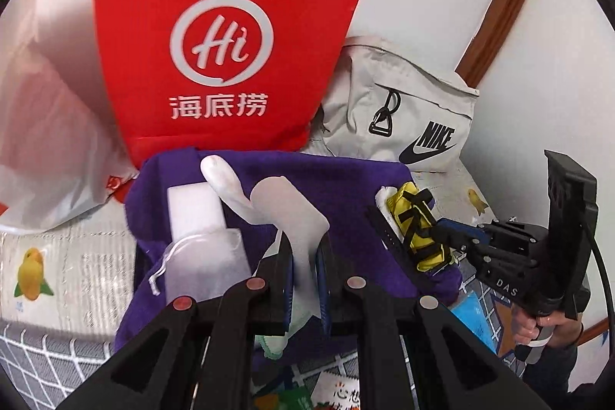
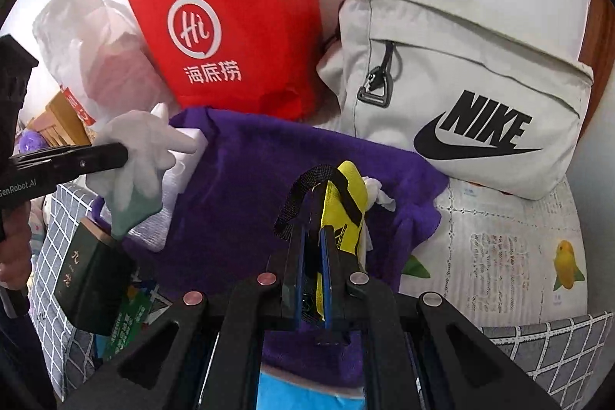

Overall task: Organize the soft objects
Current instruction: 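Lower the glove and pouch onto the towel and open both grippers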

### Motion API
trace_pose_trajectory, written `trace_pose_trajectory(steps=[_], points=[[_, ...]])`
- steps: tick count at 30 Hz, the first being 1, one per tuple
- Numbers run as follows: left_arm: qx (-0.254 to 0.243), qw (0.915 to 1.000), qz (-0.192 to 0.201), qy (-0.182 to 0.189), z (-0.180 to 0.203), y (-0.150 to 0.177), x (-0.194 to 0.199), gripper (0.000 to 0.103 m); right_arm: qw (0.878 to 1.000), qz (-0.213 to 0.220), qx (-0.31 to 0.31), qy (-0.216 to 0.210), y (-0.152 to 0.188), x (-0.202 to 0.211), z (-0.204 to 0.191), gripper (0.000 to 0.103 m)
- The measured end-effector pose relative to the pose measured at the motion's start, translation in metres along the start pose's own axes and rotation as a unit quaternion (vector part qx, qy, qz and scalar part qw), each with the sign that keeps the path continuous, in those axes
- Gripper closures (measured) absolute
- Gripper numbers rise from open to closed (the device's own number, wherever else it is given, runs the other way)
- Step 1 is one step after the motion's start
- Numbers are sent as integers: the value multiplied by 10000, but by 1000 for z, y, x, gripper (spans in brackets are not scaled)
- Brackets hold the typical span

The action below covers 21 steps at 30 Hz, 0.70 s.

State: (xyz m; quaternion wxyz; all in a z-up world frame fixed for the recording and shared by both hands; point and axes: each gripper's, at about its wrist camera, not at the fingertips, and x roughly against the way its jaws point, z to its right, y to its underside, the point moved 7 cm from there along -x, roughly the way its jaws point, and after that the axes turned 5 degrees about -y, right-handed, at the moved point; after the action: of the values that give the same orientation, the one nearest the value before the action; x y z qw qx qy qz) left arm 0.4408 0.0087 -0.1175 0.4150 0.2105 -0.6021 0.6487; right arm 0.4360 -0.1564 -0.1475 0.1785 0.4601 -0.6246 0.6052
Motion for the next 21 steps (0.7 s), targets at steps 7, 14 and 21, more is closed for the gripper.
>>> trace_pose_trajectory(steps=[7,14,21], points=[[50,9996,-258,32,-2,-1,-25,92,9998,-90,63,-142,-2,-14,-5,95],[130,9991,-415,-19,-6,-1,-41,92,9995,-193,128,-237,-3,-28,-11,94],[100,9984,-549,-110,-6,3,-51,90,9990,-300,111,-301,-2,-39,-13,93]])
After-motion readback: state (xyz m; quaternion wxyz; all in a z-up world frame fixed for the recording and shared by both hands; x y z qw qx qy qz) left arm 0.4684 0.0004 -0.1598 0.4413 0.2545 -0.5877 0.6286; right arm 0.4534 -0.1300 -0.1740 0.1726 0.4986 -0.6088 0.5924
